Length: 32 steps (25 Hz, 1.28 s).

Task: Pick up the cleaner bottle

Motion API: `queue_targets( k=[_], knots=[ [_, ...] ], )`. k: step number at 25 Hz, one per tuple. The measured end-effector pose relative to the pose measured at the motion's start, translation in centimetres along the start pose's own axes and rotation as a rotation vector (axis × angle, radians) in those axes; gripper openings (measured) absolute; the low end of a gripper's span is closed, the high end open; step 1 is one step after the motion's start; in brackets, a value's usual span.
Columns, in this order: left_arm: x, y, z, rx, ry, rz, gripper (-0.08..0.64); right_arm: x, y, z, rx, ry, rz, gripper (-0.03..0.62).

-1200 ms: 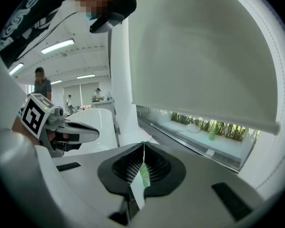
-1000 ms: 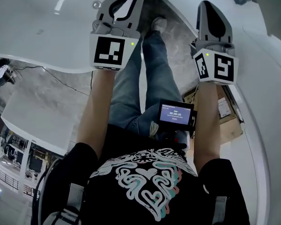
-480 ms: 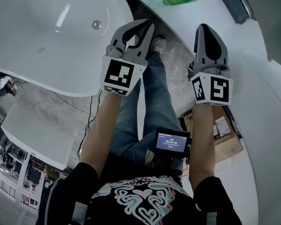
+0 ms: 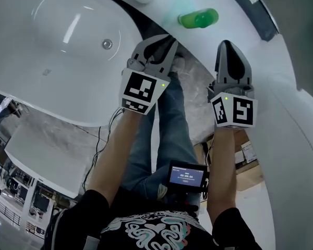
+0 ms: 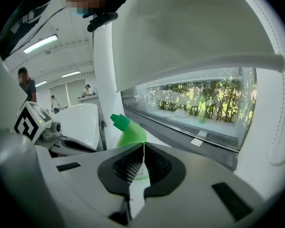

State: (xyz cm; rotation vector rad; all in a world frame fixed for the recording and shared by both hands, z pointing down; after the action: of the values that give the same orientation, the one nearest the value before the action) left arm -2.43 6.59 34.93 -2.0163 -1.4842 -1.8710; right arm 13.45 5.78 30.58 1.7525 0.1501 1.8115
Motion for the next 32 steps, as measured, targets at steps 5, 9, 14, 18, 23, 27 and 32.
queue_targets(
  k=[5,9,14,18,23,27,32],
  knots=[
    [0.0,1.9,-1.0,-0.005,0.010,-0.011,0.031,0.2,1.5,1.2,0.020,0.037,0.011,0.028],
    [0.1,2.9,-1.5,0.007,0.011,-0.032,0.039,0.2,2.6,1.9,0.036,0.057,0.000,0.029],
    [0.2,4.1,-1.7,0.028,0.043,-0.060,0.143,0.3,3.9,3.0,0.052,0.089,-0.010,0.029],
    [-0.6,5.2,-1.6,0.086,0.083,-0.019,0.200,0.1,5.2,3.8,0.063,0.104,-0.019,0.028],
    [-0.4,6.5,-1.9,0.095,0.099,-0.026,0.230,0.1,6.6,4.5,0.063,0.128,-0.028,0.029],
    [-0.8,7.4,-2.0,0.140,0.128,0.004,0.232,0.6,7.9,5.0,0.058,0.165,-0.042,0.028],
    [-1.2,8.4,-2.2,0.188,0.166,0.015,0.235,1.7,9.3,5.4,0.045,0.208,-0.070,0.029]
  ],
)
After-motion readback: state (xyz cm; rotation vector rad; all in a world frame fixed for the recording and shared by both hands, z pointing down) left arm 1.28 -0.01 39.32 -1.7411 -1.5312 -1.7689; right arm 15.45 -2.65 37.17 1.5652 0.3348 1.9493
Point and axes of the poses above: the fingertips, and each gripper's own axes: y forward along the fingers, z to its right, x out of its underside, the point moved 5 cm from there along -y, backward along the fingers, and after that the axes turned 1 degree about x, right-handed, at the moved point
